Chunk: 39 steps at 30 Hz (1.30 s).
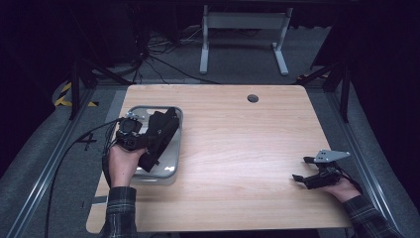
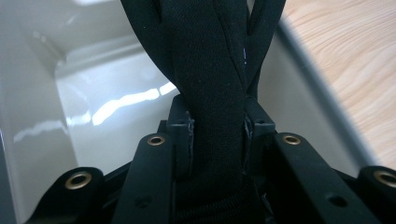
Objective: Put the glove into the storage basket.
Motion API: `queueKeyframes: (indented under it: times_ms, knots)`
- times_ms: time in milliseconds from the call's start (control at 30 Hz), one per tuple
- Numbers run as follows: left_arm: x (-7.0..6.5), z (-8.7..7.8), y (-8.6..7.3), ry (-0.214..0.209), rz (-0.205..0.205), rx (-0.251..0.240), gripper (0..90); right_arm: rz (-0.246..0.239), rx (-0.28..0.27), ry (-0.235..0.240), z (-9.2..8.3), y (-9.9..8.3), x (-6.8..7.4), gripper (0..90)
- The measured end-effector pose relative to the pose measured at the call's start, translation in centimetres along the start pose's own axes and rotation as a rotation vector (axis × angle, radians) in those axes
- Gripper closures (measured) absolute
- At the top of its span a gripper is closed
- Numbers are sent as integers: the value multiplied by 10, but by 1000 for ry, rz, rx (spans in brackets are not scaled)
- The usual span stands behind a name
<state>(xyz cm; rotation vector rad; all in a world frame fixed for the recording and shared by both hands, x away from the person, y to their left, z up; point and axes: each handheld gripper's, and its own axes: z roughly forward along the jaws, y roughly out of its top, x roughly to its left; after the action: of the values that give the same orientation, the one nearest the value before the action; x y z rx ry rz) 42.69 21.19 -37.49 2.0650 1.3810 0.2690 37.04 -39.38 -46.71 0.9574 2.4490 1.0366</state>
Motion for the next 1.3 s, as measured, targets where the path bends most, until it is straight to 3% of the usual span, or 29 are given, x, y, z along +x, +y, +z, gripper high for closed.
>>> queueKeyframes:
  times_ms: [133, 433, 533, 600, 767, 900, 1100, 1300]
  knots:
    - [8, 12, -4, -4, -23, 27, 708, 0, 0, 0, 0, 0, 0, 110]
    - [15, 29, -4, -33, -31, 81, 682, 0, 0, 0, 0, 0, 0, 110]
    - [17, 34, -3, -40, -39, 102, 601, 0, 0, 0, 0, 0, 0, 110]
    - [18, 38, -3, -26, -36, 109, 486, 0, 0, 0, 0, 0, 0, 110]
    - [20, 38, -4, -8, -23, 83, 250, 0, 0, 0, 0, 0, 0, 110]
    - [18, 31, -4, -10, -18, 41, 170, 0, 0, 0, 0, 0, 0, 110]
    - [13, 23, -2, -22, 0, 1, 150, 0, 0, 0, 0, 0, 0, 110]
    - [0, 16, 3, -61, 22, -43, 149, 0, 0, 0, 0, 0, 0, 110]
